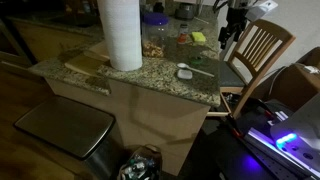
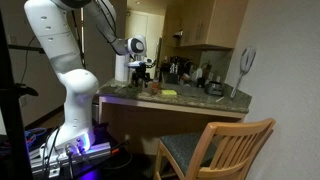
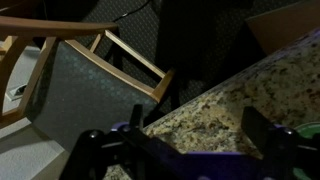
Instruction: Put the keys on top of the container and then put them back in the bowl
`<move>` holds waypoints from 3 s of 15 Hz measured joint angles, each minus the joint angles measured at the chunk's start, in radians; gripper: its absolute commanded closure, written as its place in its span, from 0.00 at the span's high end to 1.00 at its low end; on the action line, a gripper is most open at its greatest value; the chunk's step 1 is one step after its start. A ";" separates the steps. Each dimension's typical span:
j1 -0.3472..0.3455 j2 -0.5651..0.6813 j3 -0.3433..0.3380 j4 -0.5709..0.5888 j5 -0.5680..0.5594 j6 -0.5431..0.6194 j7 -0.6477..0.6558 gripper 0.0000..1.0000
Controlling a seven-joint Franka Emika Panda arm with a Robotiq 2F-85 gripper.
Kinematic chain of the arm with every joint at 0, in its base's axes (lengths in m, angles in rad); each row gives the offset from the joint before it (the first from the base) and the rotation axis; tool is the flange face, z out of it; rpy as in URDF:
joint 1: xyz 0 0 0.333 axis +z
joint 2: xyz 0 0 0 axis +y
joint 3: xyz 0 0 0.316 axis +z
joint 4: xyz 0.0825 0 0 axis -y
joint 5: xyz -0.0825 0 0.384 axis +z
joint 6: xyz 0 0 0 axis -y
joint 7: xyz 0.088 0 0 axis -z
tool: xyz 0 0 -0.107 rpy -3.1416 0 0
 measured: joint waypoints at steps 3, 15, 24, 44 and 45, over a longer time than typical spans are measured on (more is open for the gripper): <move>0.000 0.000 0.000 0.000 0.000 0.000 0.000 1.00; 0.078 0.028 -0.001 0.001 0.150 0.155 0.004 1.00; 0.146 0.027 -0.002 0.001 0.253 0.169 -0.060 1.00; 0.152 0.079 0.099 -0.031 0.138 0.279 0.146 1.00; 0.148 0.090 0.099 -0.031 0.129 0.291 0.163 1.00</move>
